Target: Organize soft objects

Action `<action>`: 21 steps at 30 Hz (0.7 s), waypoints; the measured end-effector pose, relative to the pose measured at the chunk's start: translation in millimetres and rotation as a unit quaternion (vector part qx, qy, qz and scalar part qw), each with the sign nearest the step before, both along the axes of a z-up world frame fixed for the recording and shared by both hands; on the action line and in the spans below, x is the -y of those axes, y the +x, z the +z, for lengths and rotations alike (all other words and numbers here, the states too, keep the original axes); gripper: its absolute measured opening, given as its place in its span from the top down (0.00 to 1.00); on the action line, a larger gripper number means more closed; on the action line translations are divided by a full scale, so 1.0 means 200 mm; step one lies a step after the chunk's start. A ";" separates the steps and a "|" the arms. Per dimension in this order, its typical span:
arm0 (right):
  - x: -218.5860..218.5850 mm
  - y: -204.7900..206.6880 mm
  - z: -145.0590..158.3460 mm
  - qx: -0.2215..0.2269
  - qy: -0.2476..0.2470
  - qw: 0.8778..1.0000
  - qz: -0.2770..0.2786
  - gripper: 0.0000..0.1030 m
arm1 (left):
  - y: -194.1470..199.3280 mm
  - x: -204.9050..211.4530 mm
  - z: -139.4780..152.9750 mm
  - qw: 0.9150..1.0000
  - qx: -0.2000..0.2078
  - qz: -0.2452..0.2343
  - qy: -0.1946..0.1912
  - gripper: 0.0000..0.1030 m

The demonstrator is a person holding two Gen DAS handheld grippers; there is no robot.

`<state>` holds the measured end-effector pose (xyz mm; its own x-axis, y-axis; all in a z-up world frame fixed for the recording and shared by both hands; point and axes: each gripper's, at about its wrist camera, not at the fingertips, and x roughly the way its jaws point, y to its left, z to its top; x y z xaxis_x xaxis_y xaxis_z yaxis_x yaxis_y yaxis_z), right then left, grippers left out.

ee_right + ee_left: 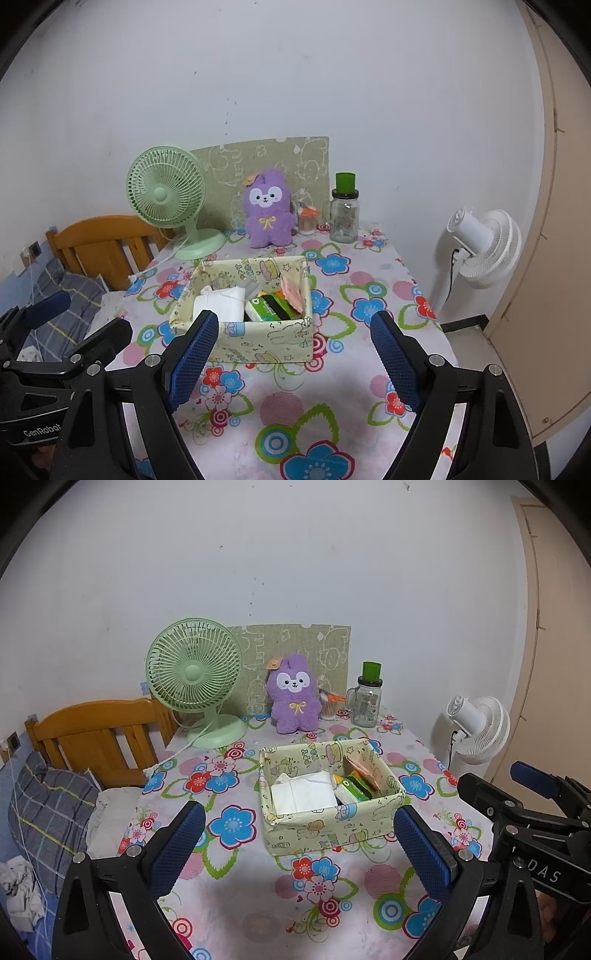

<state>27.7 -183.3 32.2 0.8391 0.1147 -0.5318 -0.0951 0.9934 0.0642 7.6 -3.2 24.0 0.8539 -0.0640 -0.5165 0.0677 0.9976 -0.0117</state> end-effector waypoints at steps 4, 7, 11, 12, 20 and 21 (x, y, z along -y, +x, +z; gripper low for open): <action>0.00 0.00 0.00 0.003 -0.002 1.000 -0.002 0.16 | 0.01 0.00 0.00 1.000 0.000 0.000 0.000 0.00; 0.00 0.01 0.00 0.003 -0.001 1.000 -0.002 0.16 | 0.02 0.01 0.00 1.000 0.000 0.000 0.001 0.00; -0.01 0.02 0.00 0.002 0.000 1.000 -0.001 0.16 | 0.02 0.01 0.00 1.000 0.000 0.001 0.001 0.00; -0.01 0.02 0.00 0.002 0.000 1.000 -0.001 0.16 | 0.02 0.01 0.00 1.000 -0.001 0.000 0.000 0.00; -0.01 0.02 0.00 0.001 -0.001 1.000 -0.003 0.16 | 0.03 0.00 0.00 1.000 -0.001 0.002 -0.001 0.00; -0.01 0.02 0.00 0.001 -0.001 1.000 -0.003 0.16 | 0.03 0.01 0.00 1.000 -0.001 0.002 -0.001 0.00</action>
<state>31.7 -181.4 32.2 0.8408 0.1090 -0.5302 -0.0898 0.9940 0.0621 13.7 -4.3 23.5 0.8536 -0.0619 -0.5173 0.0643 0.9978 -0.0133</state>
